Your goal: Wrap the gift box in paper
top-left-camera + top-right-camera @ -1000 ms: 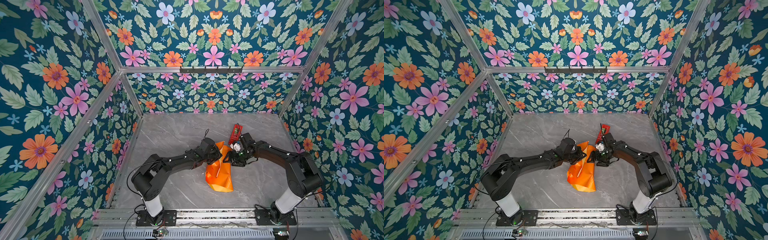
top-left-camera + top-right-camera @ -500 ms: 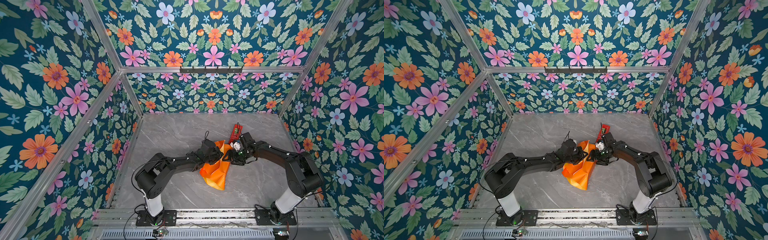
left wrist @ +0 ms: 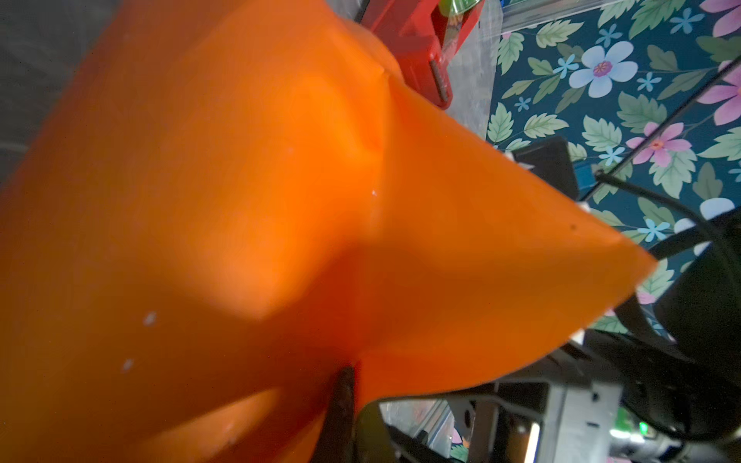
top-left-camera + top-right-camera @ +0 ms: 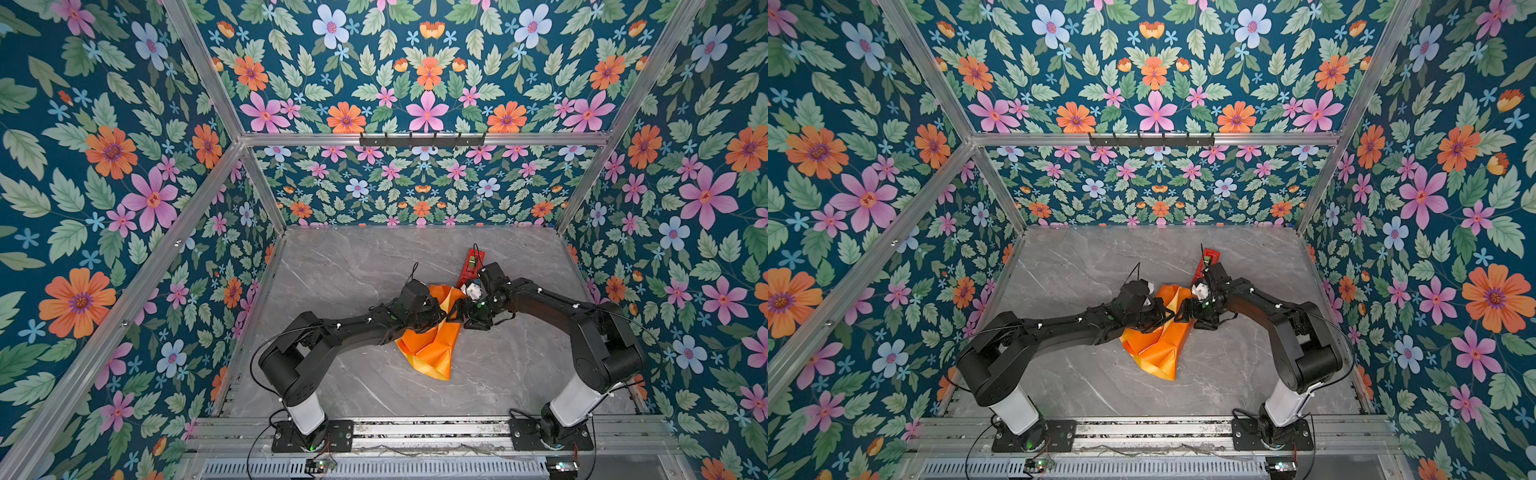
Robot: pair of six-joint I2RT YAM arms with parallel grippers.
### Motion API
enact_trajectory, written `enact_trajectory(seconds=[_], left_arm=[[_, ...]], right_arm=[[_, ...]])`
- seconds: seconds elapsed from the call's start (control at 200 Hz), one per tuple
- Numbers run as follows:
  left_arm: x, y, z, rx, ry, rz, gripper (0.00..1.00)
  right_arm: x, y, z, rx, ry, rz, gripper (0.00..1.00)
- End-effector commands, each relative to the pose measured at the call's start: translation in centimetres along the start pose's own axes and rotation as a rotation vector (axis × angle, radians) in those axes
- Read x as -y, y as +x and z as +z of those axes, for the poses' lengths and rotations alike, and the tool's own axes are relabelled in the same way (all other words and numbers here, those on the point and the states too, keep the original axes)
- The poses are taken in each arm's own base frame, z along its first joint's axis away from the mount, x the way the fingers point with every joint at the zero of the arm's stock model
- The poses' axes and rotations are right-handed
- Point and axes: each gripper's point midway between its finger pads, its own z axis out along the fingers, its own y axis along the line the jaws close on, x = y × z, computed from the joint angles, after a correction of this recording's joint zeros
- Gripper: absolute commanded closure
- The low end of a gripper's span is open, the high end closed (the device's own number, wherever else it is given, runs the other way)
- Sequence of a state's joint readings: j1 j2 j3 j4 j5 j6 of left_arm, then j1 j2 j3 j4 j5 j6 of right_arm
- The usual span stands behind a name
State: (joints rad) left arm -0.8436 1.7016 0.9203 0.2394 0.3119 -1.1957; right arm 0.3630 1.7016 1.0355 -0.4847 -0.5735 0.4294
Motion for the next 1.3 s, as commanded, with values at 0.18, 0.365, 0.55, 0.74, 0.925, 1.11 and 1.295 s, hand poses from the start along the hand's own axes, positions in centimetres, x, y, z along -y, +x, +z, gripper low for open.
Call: enact_trajectory(seconds=[0.18,0.365,0.55,0.74,0.925,1.11,1.295], left_arm=[[-0.4,-0.4,-0.7,0.019,-0.004,-0.006,1.00],[-0.1,-0.7,-0.9,0.037,0.008,-0.017,1.00],[0.5,-1.2,-1.3,0.065,0.023,-0.028,1.00],[0.5,-2.6,-1.2,0.109,0.040,-0.053,1.00],[1.6,-4.2,-0.9,0.146,0.071,-0.058,1.00],[1.5,-4.8,0.0,0.152,0.088,-0.078,1.00],[0.9,-5.1,0.5,0.166,0.079,-0.091,1.00]], right_arm=[[0.4,-0.9,0.2,-0.002,0.057,-0.019,0.27],[-0.9,-1.9,0.6,-0.009,0.023,-0.043,0.29],[-2.0,-3.0,1.2,-0.024,-0.017,-0.070,0.30],[-2.3,-3.5,2.0,-0.057,-0.038,-0.090,0.30],[-2.3,-3.6,2.0,-0.059,-0.037,-0.093,0.30],[-2.3,-3.7,2.2,-0.063,-0.039,-0.094,0.30],[-2.5,-3.9,2.1,-0.058,-0.045,-0.094,0.30]])
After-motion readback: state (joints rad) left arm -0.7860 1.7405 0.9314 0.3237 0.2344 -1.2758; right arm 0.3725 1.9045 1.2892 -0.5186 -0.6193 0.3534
